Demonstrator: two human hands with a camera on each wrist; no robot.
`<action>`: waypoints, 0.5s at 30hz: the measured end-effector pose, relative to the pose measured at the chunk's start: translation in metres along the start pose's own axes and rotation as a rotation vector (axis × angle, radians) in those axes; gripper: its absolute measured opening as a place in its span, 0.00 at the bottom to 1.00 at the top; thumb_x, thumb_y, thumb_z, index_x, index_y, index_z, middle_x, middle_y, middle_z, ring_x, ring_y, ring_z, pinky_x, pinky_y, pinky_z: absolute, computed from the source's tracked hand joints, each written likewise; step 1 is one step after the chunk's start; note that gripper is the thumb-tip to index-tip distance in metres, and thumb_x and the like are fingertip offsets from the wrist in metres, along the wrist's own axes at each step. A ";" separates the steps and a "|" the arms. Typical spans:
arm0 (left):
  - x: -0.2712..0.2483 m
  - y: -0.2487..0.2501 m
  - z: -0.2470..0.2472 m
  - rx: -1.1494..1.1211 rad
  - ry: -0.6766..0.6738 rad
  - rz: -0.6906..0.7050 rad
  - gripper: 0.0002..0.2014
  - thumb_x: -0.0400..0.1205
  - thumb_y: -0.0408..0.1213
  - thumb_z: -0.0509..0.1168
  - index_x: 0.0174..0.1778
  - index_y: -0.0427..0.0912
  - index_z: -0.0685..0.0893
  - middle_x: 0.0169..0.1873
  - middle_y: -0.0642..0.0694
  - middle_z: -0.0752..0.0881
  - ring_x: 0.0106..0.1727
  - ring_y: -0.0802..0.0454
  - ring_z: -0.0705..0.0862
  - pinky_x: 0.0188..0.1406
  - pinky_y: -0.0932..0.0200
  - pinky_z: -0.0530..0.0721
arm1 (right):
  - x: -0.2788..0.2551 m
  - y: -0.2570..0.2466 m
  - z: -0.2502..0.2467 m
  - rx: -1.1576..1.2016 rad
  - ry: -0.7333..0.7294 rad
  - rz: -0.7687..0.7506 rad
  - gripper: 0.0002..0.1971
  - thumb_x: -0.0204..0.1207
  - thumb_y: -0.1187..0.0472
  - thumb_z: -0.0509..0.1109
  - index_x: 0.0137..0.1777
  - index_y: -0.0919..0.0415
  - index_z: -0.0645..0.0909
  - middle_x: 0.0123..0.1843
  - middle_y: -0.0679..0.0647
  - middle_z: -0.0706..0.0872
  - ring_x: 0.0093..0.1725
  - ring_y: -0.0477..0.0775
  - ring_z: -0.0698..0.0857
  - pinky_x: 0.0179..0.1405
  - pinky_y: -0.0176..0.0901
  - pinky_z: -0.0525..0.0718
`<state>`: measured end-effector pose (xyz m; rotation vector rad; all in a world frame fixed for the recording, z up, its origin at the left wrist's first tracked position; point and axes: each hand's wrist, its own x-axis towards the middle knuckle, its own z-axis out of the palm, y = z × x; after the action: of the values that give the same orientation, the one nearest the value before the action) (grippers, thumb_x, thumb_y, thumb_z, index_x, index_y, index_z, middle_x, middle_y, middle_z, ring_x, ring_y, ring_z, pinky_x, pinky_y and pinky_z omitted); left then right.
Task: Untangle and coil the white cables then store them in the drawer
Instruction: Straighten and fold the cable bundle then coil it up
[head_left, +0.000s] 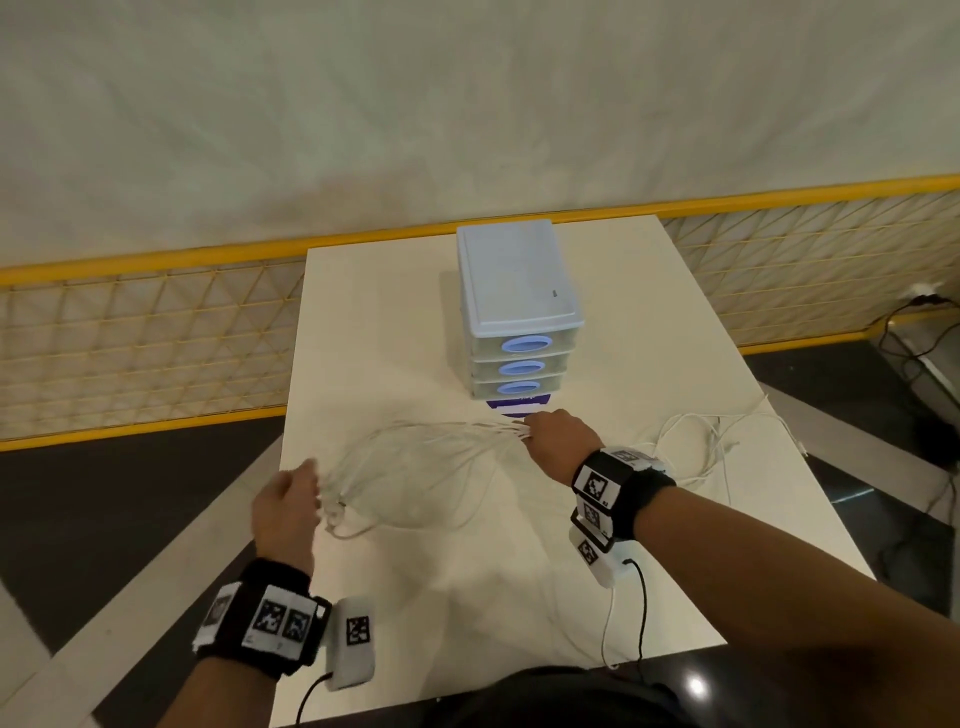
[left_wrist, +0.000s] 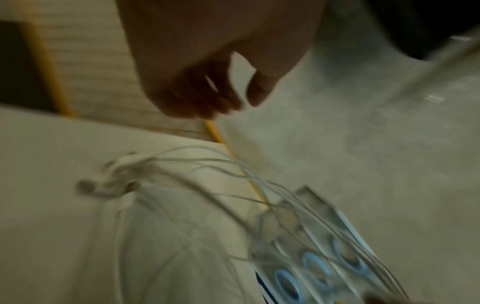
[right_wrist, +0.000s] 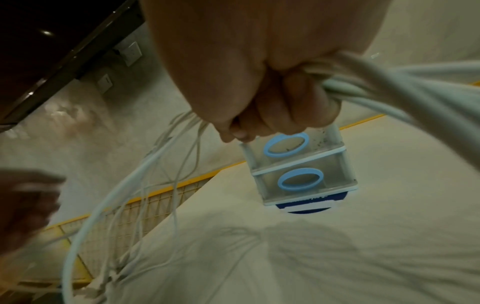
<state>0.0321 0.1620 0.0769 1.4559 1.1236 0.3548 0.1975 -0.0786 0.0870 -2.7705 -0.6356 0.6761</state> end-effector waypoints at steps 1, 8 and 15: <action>-0.014 0.012 0.009 0.058 -0.171 0.134 0.18 0.83 0.43 0.62 0.28 0.38 0.79 0.26 0.42 0.78 0.31 0.48 0.75 0.32 0.56 0.73 | -0.001 -0.004 0.001 -0.011 0.010 -0.001 0.15 0.82 0.57 0.53 0.56 0.62 0.79 0.56 0.63 0.84 0.53 0.65 0.84 0.47 0.48 0.78; -0.063 0.011 0.104 0.315 -0.832 0.151 0.31 0.73 0.66 0.53 0.61 0.50 0.83 0.55 0.54 0.87 0.49 0.58 0.86 0.44 0.57 0.85 | -0.011 -0.024 0.005 -0.080 0.090 -0.069 0.16 0.84 0.55 0.51 0.56 0.62 0.77 0.56 0.63 0.85 0.54 0.67 0.84 0.49 0.52 0.79; -0.049 0.013 0.140 -0.500 -0.551 -0.398 0.18 0.80 0.56 0.62 0.44 0.42 0.79 0.36 0.47 0.87 0.45 0.52 0.85 0.50 0.55 0.78 | -0.030 -0.027 0.002 -0.148 0.090 -0.170 0.15 0.84 0.56 0.51 0.59 0.63 0.75 0.54 0.65 0.84 0.52 0.69 0.84 0.41 0.49 0.71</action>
<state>0.1209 0.0430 0.0725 0.7890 0.7711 -0.0538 0.1631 -0.0682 0.1050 -2.8181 -0.9230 0.4848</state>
